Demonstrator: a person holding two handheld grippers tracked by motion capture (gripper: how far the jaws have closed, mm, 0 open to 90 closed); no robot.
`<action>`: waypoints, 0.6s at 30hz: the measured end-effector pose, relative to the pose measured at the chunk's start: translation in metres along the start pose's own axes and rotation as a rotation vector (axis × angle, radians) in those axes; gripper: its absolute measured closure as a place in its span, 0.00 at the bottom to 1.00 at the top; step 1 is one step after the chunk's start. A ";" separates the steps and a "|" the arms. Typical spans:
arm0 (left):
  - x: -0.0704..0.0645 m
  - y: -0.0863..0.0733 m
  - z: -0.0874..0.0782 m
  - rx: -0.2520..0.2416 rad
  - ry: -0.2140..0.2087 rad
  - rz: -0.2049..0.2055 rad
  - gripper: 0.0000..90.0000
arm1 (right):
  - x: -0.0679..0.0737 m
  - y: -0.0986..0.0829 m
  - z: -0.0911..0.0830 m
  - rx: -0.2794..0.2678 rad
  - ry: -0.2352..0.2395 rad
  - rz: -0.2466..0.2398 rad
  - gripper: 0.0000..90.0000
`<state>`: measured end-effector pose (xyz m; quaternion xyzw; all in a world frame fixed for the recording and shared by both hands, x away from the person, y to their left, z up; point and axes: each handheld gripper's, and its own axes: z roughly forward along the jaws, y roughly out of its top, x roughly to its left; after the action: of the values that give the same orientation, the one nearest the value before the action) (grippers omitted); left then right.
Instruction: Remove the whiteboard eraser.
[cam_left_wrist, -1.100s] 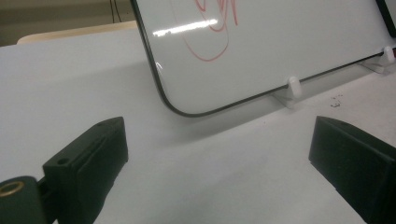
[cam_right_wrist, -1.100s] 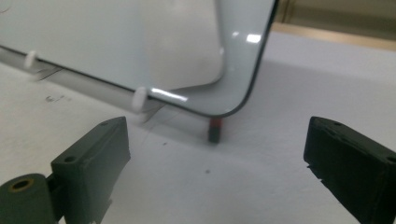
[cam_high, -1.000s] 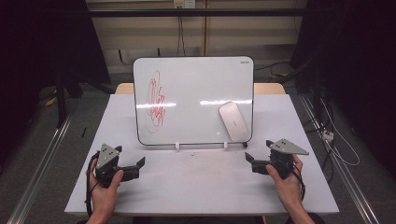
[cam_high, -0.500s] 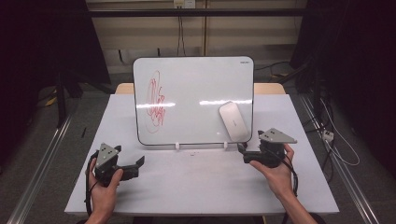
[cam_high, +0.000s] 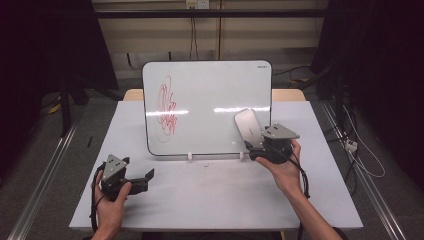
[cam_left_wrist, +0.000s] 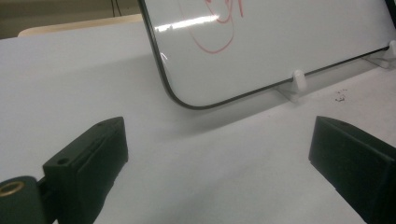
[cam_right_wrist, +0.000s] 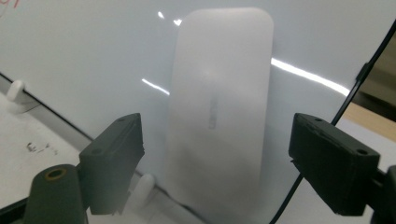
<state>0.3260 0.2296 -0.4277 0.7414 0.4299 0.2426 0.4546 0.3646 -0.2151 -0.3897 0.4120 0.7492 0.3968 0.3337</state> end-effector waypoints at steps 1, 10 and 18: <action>0.001 -0.001 0.000 0.004 0.000 -0.006 0.05 | 0.000 0.001 0.002 -0.005 -0.002 -0.004 0.21; 0.003 0.000 0.000 0.002 -0.002 0.002 0.05 | 0.005 0.007 0.017 0.028 -0.035 -0.033 0.25; 0.004 0.000 0.000 0.003 0.002 -0.002 0.05 | 0.003 0.004 0.024 0.059 -0.059 -0.047 0.25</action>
<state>0.3279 0.2327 -0.4276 0.7414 0.4314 0.2421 0.4534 0.3850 -0.2035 -0.3982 0.4154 0.7600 0.3545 0.3525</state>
